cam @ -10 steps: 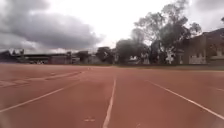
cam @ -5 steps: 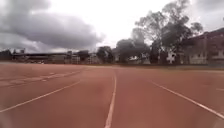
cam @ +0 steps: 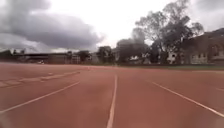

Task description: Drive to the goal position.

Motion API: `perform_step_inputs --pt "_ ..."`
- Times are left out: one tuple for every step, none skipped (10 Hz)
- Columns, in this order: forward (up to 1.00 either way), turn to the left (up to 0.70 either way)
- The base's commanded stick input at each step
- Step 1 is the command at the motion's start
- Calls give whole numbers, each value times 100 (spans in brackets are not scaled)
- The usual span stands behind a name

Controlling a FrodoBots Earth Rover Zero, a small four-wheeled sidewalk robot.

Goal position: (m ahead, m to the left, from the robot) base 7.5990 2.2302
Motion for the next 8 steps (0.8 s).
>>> perform_step_inputs --pt "45 0" --pt "45 0" --pt "45 0" --pt "45 0" --pt "45 0" --pt "45 0" --pt "45 0" --pt "45 0"
